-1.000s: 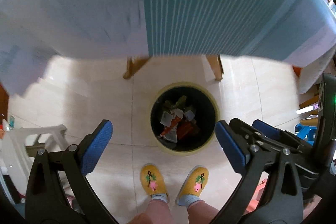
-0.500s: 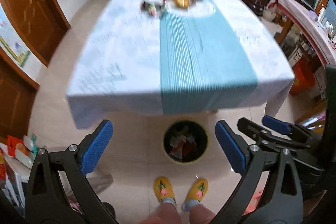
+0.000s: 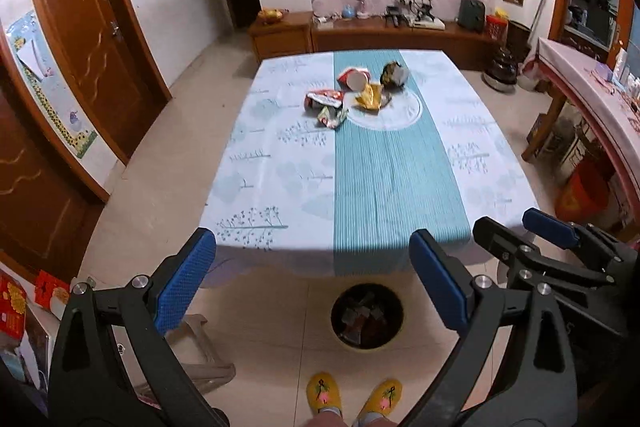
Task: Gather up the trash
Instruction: 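Raise both open grippers from the bin back toward the table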
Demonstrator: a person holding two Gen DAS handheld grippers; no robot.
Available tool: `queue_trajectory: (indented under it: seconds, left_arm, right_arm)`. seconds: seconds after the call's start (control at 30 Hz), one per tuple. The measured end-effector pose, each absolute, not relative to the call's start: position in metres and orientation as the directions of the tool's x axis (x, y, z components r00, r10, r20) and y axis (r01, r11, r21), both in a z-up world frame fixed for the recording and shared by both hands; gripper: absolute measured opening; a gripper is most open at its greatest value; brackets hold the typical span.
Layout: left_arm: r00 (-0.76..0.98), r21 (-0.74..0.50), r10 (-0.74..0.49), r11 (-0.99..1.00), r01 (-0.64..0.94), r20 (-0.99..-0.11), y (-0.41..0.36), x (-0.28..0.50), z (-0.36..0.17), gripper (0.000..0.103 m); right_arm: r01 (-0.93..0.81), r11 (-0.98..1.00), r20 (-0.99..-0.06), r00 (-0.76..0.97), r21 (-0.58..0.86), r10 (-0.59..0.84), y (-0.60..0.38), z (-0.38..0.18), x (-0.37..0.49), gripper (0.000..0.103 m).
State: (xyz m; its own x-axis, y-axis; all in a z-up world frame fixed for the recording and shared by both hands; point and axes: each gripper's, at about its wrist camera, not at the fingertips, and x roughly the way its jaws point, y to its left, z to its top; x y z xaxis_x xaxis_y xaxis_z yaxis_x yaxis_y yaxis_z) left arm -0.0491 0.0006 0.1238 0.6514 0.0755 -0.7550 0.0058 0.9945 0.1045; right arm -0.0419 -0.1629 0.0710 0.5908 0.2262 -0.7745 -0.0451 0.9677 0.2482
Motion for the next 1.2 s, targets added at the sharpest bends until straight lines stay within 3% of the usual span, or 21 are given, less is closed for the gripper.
queue_trajectory:
  seconds: [0.33, 0.77, 1.2]
  left_arm:
    - [0.671, 0.101, 0.072, 0.995, 0.005, -0.738, -0.005, -0.047, 0.146, 0.096]
    - [0.652, 0.124, 0.104, 0.992, -0.017, -0.751, -0.011, -0.019, 0.136, 0.096]
    - [0.584, 0.083, 0.035, 0.995, 0.056, -0.811, 0.009, 0.090, 0.088, 0.096]
  right_arm:
    - [-0.067, 0.967, -0.743, 0.627, 0.247, 0.233, -0.167, 0.088, -0.031, 0.068]
    - [-0.094, 0.964, -0.733, 0.633, 0.248, 0.250, -0.174, 0.084, 0.006, 0.068]
    - [-0.038, 0.969, -0.776, 0.591, 0.245, 0.220, -0.161, 0.039, 0.106, 0.068]
